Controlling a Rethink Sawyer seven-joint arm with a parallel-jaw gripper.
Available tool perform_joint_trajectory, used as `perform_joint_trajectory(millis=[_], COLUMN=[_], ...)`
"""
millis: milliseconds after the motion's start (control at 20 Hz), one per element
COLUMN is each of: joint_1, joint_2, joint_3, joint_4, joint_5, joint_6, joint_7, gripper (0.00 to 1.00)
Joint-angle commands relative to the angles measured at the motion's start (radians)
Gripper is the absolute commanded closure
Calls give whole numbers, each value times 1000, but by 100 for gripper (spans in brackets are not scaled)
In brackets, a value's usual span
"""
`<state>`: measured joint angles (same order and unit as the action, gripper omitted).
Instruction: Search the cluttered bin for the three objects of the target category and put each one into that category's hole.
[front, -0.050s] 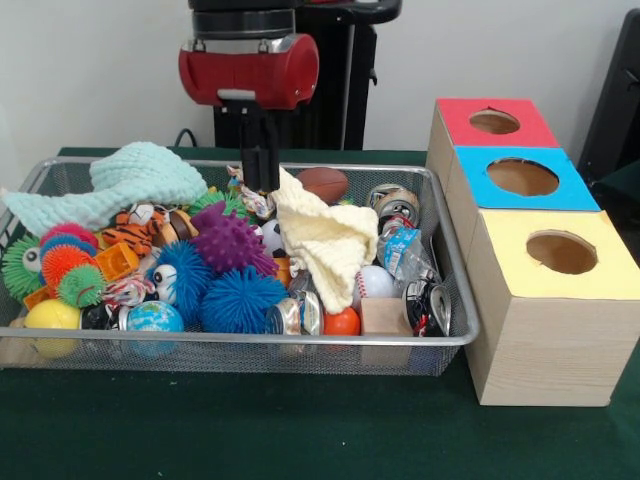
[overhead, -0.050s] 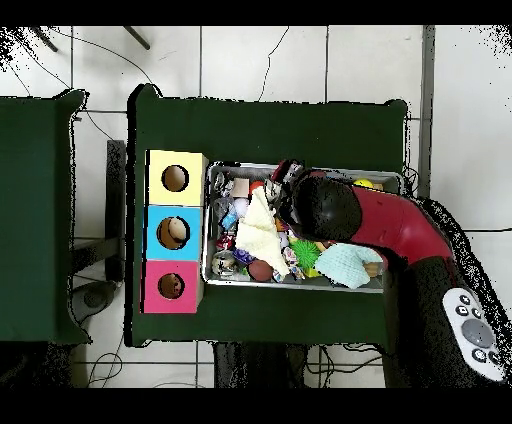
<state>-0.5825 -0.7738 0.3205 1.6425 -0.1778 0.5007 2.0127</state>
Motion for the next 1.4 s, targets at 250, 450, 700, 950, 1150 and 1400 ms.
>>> perform_joint_trajectory(millis=[250,450,700,950,1150,1400], joint_1=[-48,-86,-129,-187,-195,-192], joint_2=[46,48,54,27,32,3], joint_3=[136,170,209,254,272,284], joint_4=[-142,-137,-152,-144,-175,-167], joint_5=[-37,-34,-32,-22,-38,-39], joint_6=[251,266,305,351,385,407], joint_7=[-223,-241,-259,-285,-284,-251], gripper=[100,100,100,100,100,100])
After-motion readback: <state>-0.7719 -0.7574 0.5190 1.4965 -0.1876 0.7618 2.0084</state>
